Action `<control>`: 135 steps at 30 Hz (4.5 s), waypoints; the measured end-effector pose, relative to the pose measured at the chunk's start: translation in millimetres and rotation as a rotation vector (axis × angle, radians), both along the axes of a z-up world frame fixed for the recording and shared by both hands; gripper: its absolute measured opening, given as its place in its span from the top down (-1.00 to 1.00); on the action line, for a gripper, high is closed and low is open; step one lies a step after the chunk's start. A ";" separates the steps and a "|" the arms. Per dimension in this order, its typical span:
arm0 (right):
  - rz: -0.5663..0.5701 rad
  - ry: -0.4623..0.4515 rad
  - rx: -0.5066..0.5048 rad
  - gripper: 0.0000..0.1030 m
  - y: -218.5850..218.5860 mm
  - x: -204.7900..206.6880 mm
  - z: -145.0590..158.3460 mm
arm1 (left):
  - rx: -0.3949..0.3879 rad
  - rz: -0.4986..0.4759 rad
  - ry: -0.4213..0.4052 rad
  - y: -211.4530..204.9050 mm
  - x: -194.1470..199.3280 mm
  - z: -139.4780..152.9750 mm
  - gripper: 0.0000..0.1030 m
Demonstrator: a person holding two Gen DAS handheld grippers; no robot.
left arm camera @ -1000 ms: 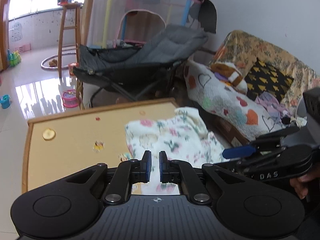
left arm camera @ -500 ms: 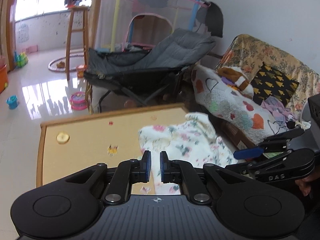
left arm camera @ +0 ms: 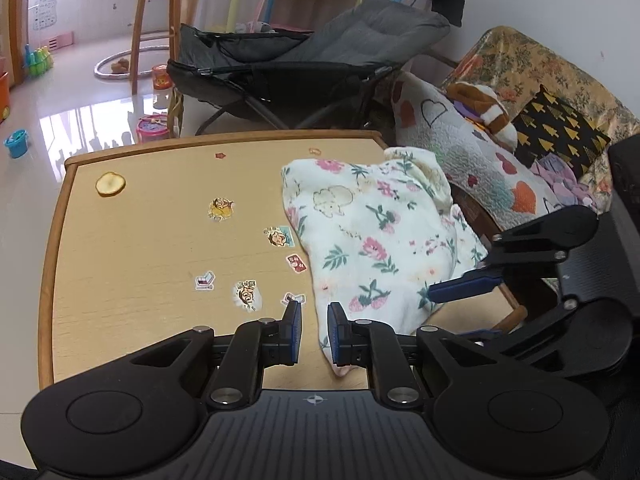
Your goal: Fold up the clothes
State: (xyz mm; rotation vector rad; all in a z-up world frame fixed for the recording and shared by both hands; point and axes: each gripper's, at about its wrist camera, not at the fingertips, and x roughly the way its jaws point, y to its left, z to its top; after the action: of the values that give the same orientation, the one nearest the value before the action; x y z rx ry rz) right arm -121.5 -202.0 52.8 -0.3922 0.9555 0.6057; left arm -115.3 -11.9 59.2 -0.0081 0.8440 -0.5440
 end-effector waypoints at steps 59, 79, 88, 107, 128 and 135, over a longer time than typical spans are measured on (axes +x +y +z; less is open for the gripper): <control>-0.108 -0.048 0.005 0.92 -5.9 18.6 25.0 | 0.082 -0.187 -0.078 -56.5 -12.0 -48.7 0.53; -0.135 -0.058 0.021 0.92 -11.7 14.8 22.9 | -0.003 -0.120 -0.098 -42.8 -1.3 -32.6 0.95; -0.163 -0.078 0.067 0.91 -18.8 9.5 29.9 | -0.017 -0.125 -0.161 -32.5 -5.4 -0.6 0.95; -0.241 -0.179 0.213 0.36 -43.7 -14.5 64.6 | -0.090 -0.107 -0.297 -16.7 -22.7 87.9 0.95; -0.210 -0.249 0.061 0.74 -23.8 -21.8 57.8 | -0.119 -0.134 -0.305 -21.0 -27.5 108.9 0.95; -0.189 -0.195 -0.009 0.92 -19.2 -11.6 53.4 | -0.115 -0.149 -0.286 -19.8 -26.8 99.5 0.95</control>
State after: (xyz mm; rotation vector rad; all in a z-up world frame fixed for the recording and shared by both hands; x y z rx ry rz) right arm -133.1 -221.2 106.2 -0.3578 0.7983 0.3841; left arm -142.2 -31.8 158.7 0.0274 0.5365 -0.7149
